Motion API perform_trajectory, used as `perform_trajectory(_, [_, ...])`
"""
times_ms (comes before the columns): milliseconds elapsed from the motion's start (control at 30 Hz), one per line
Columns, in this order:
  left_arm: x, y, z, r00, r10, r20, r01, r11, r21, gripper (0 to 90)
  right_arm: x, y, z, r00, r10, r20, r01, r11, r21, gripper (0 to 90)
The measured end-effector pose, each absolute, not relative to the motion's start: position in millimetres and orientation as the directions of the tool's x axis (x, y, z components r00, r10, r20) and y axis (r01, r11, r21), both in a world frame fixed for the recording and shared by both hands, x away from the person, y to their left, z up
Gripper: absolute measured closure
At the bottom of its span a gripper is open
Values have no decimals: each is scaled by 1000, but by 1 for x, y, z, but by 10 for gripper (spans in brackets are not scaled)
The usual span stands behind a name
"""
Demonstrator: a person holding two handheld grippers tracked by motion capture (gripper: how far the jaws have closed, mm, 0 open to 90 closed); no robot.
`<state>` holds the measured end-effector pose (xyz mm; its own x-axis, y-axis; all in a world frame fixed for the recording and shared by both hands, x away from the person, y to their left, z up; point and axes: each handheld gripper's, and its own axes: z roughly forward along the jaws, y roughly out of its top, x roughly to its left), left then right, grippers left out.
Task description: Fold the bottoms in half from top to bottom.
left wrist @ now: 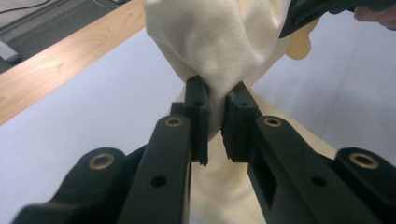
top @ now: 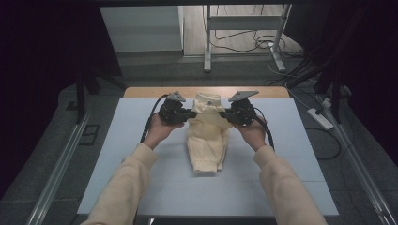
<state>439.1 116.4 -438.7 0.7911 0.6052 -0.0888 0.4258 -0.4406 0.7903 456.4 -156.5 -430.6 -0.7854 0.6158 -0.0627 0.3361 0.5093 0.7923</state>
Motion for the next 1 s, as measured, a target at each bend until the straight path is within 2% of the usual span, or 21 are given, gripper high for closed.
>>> perform_trajectory(1000, [407, 115, -479, 810, 574, -122, 443, -460, 769, 811, 430, -161, -466, -815, 578, -36, 341, 529, 777, 786])
